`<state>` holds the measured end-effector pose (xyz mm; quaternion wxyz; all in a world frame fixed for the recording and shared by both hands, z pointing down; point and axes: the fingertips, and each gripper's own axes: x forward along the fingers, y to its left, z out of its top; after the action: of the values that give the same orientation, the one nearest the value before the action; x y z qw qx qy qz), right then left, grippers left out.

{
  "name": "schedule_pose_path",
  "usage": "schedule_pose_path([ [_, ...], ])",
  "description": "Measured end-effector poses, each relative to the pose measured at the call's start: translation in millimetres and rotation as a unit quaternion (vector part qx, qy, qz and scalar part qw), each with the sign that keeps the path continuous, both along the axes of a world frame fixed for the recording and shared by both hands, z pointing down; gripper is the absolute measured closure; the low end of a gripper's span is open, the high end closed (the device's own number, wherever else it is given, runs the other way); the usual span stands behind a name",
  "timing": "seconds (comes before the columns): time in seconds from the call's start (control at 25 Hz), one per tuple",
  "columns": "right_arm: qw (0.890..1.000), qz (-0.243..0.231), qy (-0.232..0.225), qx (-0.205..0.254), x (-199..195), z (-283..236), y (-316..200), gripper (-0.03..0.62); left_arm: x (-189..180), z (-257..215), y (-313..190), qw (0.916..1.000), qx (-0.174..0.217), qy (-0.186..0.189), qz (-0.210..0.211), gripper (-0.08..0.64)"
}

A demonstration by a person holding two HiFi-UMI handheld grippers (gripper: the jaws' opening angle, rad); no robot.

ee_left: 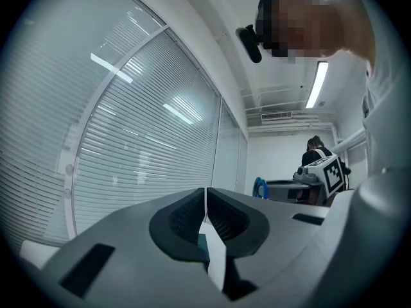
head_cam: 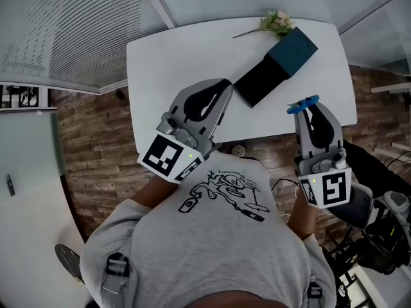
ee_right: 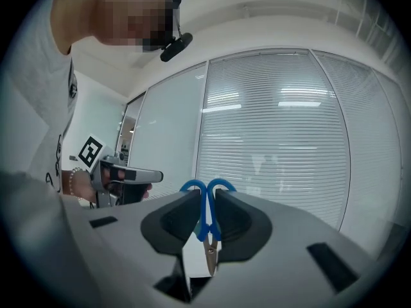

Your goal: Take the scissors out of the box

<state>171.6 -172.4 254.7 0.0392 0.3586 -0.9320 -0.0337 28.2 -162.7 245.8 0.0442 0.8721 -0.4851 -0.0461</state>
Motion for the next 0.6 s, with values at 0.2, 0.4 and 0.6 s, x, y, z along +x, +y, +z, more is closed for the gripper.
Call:
schedule_pose_path([
  [0.2,1.000,0.012,-0.012,-0.012,-4.3,-9.7,0.7,0.512,-13.5,-1.0,-8.1,1.0000,-0.003,0.003,0.003,0.532],
  [0.4,1.000,0.025,-0.006,-0.010,-4.7,-16.4,1.3,0.512,-21.4,1.5,-16.4,1.0000,-0.007,0.002,0.006,0.532],
  [0.6,0.999,0.030,-0.003,-0.009,-0.4,-17.5,6.1,0.512,-17.1,1.6,-18.8,0.9999,-0.007,0.000,0.009,0.532],
])
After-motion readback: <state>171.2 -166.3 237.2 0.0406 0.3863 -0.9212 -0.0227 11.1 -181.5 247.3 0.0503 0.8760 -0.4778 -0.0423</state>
